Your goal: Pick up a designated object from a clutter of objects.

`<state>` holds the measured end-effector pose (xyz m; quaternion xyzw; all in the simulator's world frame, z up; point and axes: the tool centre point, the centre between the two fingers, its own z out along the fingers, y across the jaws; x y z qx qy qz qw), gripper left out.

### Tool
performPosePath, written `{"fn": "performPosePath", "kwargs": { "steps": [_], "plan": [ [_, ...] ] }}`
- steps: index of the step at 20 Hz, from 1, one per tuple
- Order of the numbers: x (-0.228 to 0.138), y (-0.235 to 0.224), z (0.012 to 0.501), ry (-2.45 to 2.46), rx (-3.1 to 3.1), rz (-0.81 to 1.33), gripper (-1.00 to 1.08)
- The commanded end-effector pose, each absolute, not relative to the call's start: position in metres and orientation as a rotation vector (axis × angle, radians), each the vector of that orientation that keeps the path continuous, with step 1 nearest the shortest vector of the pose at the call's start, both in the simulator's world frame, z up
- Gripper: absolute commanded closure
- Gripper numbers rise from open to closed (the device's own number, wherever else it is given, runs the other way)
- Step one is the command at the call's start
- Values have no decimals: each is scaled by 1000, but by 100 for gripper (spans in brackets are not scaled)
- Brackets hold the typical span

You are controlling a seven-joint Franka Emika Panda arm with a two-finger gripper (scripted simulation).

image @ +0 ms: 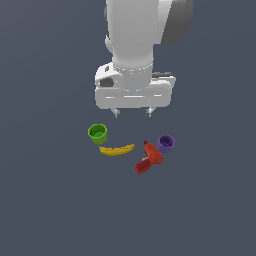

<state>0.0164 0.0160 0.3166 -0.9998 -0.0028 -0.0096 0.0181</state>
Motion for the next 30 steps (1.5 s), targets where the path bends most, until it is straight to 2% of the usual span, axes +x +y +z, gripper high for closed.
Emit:
{"fn": "performPosePath", "kwargs": {
  "steps": [1, 11, 30],
  "plan": [
    [17, 13, 312, -43, -3111, -28, -92],
    [19, -6, 277, -319, -3138, -7, -92],
    [11, -49, 180, -1162, -2985, 73, -92]
  ]
}}
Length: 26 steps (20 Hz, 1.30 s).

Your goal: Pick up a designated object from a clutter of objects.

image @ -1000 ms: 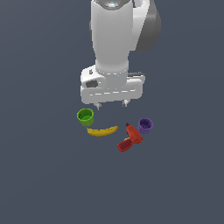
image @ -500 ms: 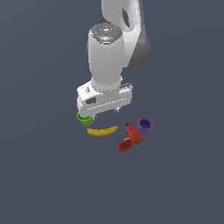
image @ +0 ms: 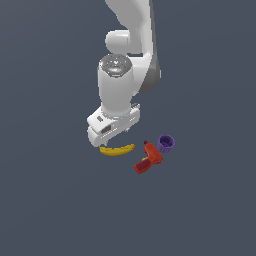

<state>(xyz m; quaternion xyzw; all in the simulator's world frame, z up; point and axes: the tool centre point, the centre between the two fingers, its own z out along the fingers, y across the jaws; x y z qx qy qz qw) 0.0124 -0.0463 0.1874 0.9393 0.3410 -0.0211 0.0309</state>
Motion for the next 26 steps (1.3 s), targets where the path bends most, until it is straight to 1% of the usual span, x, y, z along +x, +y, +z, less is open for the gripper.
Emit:
{"fn": "performPosePath", "kwargs": {
  "steps": [1, 17, 26],
  "plan": [
    [10, -51, 175, 1159, 2852, -73, -92],
    [-9, -64, 105, 1822, 2521, -68, -92],
    [-19, -63, 79, 2096, 2328, -27, -92]
  ]
}}
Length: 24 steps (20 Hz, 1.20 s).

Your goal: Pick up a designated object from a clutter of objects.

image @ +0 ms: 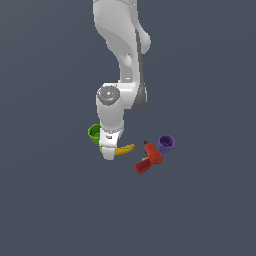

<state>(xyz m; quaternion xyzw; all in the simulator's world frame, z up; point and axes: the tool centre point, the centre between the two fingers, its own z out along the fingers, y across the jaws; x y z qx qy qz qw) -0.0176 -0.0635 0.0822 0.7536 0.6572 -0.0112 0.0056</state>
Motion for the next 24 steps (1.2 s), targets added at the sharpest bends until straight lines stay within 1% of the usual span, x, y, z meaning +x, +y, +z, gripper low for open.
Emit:
{"fn": "performPosePath", "kwargs": {
  "steps": [1, 15, 24],
  "plan": [
    [-20, -63, 77, 2116, 2312, -23, -92],
    [-23, -61, 67, 2203, 2240, -2, -92],
    [-24, -61, 32, 2208, 2235, -2, -92]
  ]
}}
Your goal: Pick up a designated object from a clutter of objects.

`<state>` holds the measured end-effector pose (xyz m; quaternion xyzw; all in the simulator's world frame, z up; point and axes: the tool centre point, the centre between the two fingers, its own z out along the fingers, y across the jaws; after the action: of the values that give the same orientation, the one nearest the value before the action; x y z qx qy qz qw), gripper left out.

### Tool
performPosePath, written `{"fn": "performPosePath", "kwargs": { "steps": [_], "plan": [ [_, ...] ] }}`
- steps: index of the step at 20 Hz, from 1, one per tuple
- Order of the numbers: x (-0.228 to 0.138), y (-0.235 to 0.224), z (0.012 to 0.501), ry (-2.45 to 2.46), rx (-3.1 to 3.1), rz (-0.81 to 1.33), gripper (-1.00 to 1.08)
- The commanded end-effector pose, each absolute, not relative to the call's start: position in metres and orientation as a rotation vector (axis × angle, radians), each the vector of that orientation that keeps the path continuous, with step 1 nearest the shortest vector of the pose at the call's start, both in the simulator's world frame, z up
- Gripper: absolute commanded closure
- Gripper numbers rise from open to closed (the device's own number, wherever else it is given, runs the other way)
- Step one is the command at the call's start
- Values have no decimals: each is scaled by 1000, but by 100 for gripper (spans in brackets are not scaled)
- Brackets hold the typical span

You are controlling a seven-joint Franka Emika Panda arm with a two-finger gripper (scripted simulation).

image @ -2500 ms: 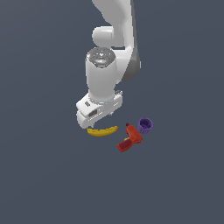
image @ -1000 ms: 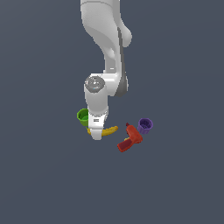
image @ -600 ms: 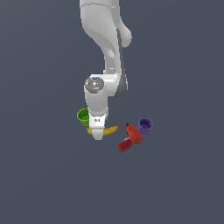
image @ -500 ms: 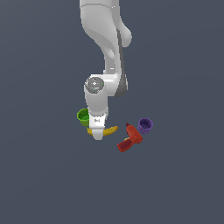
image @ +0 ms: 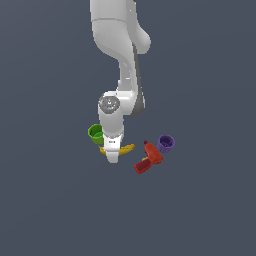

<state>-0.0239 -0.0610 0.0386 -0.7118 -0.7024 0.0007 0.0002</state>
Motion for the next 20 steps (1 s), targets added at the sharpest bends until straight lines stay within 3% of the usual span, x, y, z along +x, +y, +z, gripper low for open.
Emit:
{"fn": "performPosePath", "kwargs": {
  "steps": [1, 9, 10, 20],
  "plan": [
    [-24, -61, 28, -2208, -2235, 2, -92],
    [-23, -61, 19, -2208, -2235, 0, -92],
    [-23, -61, 19, -2208, -2235, 0, 108],
    [-23, -60, 19, -2210, -2234, -1, 108]
  ]
}}
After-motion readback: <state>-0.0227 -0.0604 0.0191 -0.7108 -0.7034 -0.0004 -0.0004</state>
